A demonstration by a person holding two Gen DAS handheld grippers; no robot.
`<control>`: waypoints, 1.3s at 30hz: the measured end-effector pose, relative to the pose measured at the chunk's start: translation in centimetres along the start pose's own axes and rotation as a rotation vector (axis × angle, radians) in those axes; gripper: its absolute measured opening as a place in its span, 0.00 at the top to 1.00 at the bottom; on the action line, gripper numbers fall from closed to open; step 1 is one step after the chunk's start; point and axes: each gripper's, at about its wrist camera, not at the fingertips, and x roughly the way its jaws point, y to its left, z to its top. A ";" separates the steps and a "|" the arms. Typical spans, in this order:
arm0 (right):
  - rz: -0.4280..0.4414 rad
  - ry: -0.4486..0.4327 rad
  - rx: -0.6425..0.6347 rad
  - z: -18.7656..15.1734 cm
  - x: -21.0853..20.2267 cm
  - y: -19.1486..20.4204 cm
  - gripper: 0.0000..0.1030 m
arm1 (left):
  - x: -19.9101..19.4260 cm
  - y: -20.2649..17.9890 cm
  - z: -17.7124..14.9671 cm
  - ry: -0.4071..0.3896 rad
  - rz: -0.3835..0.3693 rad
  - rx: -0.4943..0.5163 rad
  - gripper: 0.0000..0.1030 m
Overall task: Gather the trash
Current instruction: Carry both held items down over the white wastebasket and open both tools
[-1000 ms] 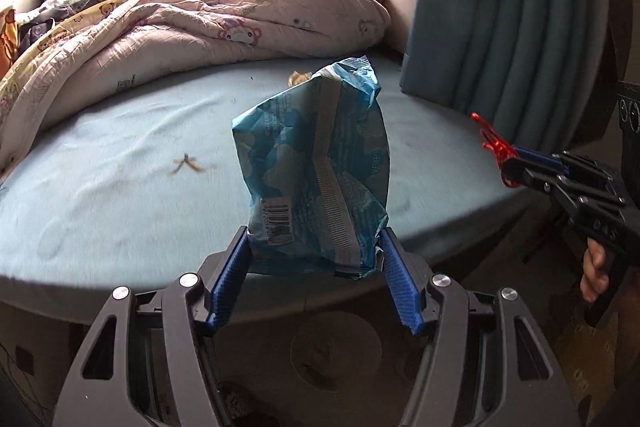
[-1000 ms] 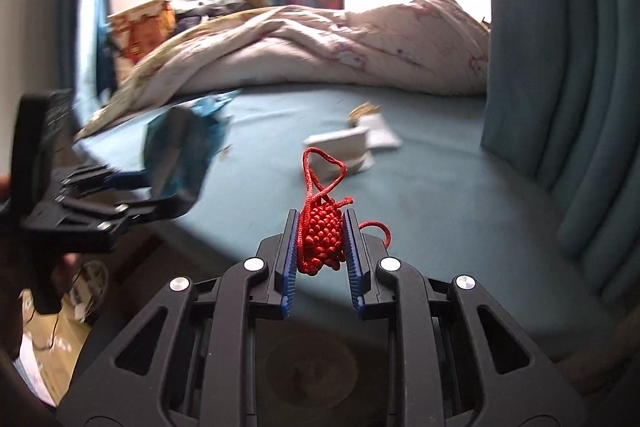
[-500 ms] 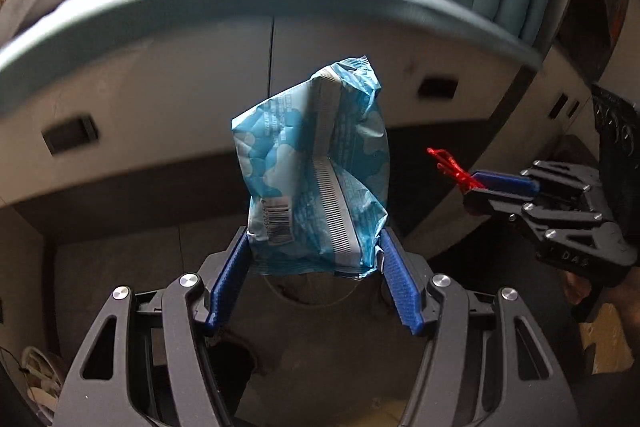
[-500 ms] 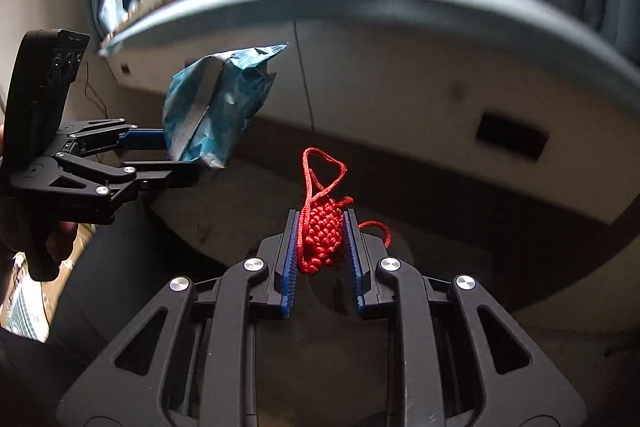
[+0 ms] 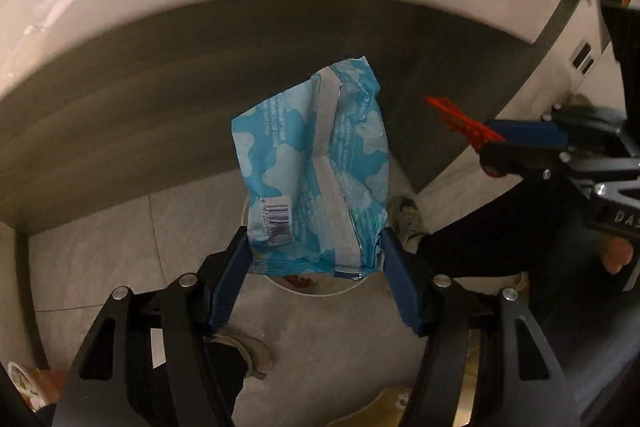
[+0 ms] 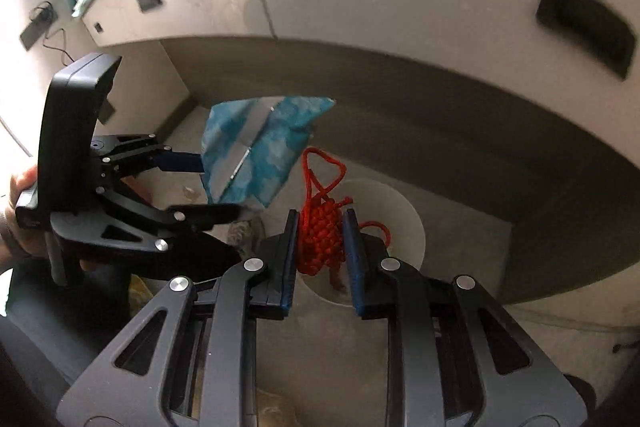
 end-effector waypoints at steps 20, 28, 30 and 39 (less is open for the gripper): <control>0.041 0.082 0.100 0.7 7.3 -4.6 0.81 | 8.7 0.9 1.4 0.135 -0.029 -0.032 0.08; 0.047 0.102 0.099 0.8 8.7 -5.4 0.81 | 7.1 2.0 1.4 0.091 -0.035 -0.053 0.06; 0.045 0.103 0.092 0.9 9.0 -5.3 0.81 | 6.8 2.4 1.5 0.083 -0.036 -0.064 0.06; 0.010 0.044 0.073 1.6 8.1 -4.8 0.29 | 6.0 3.1 1.7 0.064 -0.043 -0.073 0.06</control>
